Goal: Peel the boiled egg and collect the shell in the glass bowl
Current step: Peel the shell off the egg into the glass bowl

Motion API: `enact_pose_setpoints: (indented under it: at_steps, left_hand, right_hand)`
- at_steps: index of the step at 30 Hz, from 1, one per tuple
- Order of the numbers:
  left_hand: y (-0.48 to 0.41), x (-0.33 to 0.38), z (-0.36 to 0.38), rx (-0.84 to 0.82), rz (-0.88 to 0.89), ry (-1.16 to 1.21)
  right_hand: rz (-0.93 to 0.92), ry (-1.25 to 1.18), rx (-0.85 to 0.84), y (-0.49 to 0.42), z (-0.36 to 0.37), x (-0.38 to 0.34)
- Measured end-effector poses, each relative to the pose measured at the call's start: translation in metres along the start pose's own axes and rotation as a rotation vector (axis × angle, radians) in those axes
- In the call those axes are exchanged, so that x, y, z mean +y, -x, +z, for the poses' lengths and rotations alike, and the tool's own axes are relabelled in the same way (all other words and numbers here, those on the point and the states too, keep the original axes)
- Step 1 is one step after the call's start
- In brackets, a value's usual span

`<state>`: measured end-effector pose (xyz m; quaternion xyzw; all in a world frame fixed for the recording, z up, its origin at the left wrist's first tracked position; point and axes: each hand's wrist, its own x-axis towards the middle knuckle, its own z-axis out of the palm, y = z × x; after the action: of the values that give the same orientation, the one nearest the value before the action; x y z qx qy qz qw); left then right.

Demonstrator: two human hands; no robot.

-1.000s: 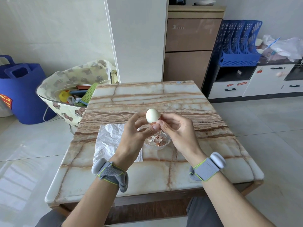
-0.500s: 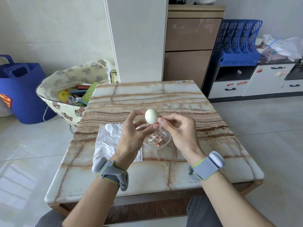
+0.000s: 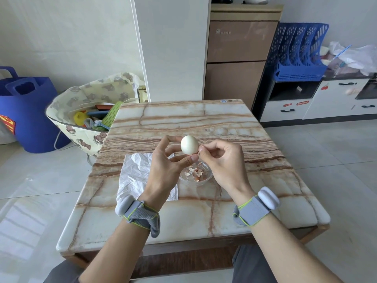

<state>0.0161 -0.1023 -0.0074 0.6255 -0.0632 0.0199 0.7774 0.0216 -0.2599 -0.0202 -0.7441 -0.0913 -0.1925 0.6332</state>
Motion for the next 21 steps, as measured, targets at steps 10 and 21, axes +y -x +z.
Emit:
enact_pose_setpoints:
  at_steps: [10,21]
  left_hand:
    - [-0.0008,-0.0004,-0.0031,0.005,-0.009,-0.031]
    - [-0.0028,-0.0046,-0.0080,-0.040,-0.039,-0.019]
  right_hand:
    - [0.045,0.022,-0.001,0.0005,-0.0010,-0.0042]
    - [0.139,-0.073,0.019,-0.0037,-0.0039,0.0017]
